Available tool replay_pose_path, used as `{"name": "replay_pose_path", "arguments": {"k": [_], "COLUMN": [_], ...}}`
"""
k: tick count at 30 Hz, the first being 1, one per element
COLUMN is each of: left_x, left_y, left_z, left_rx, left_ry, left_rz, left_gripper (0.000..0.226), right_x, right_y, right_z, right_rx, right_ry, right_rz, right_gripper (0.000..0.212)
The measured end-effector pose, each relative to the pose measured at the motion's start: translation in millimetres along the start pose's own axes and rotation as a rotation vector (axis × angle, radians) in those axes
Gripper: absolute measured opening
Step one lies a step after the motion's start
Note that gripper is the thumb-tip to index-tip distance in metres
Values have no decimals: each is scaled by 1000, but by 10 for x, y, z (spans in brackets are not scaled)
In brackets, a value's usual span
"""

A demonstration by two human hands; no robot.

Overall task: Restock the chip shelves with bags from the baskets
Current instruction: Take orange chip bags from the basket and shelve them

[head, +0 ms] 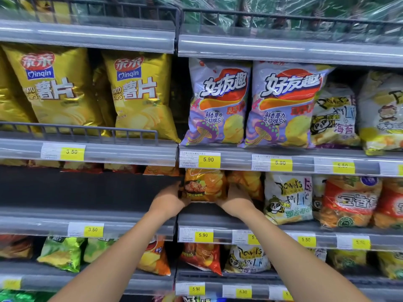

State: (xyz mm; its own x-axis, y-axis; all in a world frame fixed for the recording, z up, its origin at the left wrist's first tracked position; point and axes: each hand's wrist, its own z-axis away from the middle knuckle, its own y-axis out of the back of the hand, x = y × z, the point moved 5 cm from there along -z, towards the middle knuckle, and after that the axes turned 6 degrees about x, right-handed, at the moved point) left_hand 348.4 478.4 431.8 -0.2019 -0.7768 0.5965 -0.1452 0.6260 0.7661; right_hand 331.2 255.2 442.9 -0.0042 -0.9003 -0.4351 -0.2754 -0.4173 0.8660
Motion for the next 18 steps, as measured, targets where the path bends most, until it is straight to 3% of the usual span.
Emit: {"name": "replay_pose_path", "arguments": {"k": [4, 7, 10, 18], "left_x": [-11, 72, 138, 580], "left_y": [137, 221, 211, -208], "left_z": [285, 531, 795, 1772], "left_rx": [69, 158, 191, 120], "left_ry": [-56, -124, -237, -522], "left_rz": [-203, -338, -369, -352], "left_gripper": [76, 81, 82, 86], "right_x": [94, 97, 145, 658], "right_y": [99, 198, 291, 505], "right_z": [328, 643, 1044, 2456], "right_rx": [-19, 50, 190, 266], "right_ry": [-44, -30, 8, -108], "right_rz": [136, 227, 231, 317], "right_gripper": [74, 58, 65, 68]}}
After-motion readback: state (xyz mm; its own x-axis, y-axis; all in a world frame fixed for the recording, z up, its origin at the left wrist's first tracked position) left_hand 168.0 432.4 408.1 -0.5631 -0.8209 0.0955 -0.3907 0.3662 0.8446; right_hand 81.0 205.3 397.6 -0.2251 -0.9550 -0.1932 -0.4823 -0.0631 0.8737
